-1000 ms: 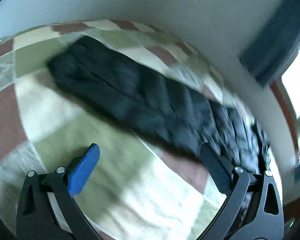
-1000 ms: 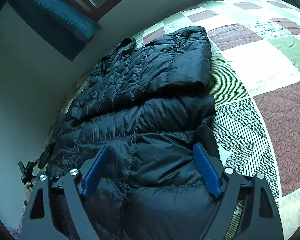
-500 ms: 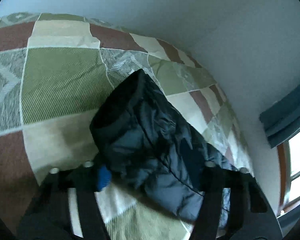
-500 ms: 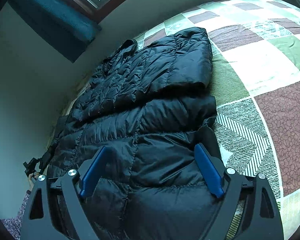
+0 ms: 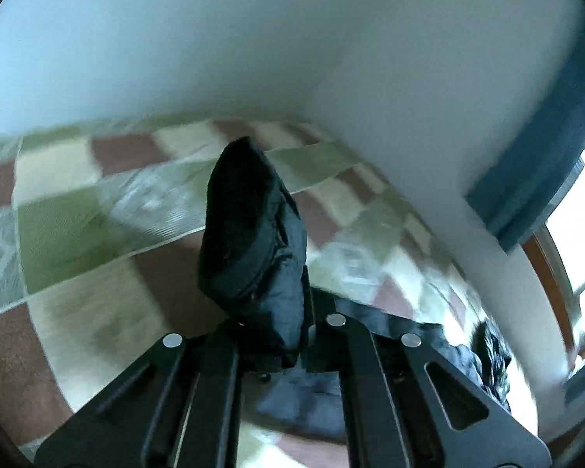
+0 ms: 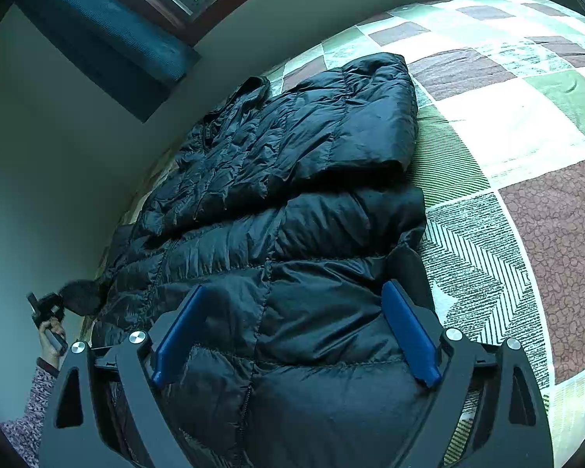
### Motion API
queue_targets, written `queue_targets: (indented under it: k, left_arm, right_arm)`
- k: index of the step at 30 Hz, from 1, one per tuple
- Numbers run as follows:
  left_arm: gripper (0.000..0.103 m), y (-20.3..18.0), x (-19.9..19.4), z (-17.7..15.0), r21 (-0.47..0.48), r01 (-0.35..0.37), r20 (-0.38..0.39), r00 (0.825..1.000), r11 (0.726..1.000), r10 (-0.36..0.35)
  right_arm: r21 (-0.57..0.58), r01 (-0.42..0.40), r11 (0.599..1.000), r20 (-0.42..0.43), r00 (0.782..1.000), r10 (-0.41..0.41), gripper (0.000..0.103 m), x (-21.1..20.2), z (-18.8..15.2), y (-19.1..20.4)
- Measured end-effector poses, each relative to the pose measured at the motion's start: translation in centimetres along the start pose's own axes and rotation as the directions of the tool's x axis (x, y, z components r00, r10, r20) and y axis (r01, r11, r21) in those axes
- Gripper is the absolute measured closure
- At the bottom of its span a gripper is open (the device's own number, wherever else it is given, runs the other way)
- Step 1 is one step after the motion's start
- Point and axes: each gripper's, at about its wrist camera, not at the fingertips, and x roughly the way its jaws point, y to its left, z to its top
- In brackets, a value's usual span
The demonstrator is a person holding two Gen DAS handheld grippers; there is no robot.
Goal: Fold large clothes
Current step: 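Lay the held sleeve across the jacket body and open the left tool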
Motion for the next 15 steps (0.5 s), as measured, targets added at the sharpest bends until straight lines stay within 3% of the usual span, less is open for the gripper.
queue_targets:
  k: [7, 15]
  left_arm:
    - [0.099, -13.4, -1.2, -2.6, 0.199, 0.146, -0.017, 0.989, 0.969, -0.146]
    - [0.099, -27.9, 0.9, -10.0, 0.351, 0.316, -0.156, 0.948, 0.882, -0.277]
  right_arm:
    - [-0.004, 0.001, 1.0, 0.001, 1.0, -0.001, 0.013, 0.0, 0.0, 0.1]
    - [0.001, -0.008, 1.0, 0.004, 1.0, 0.008, 0.013, -0.1, 0.0, 0.2]
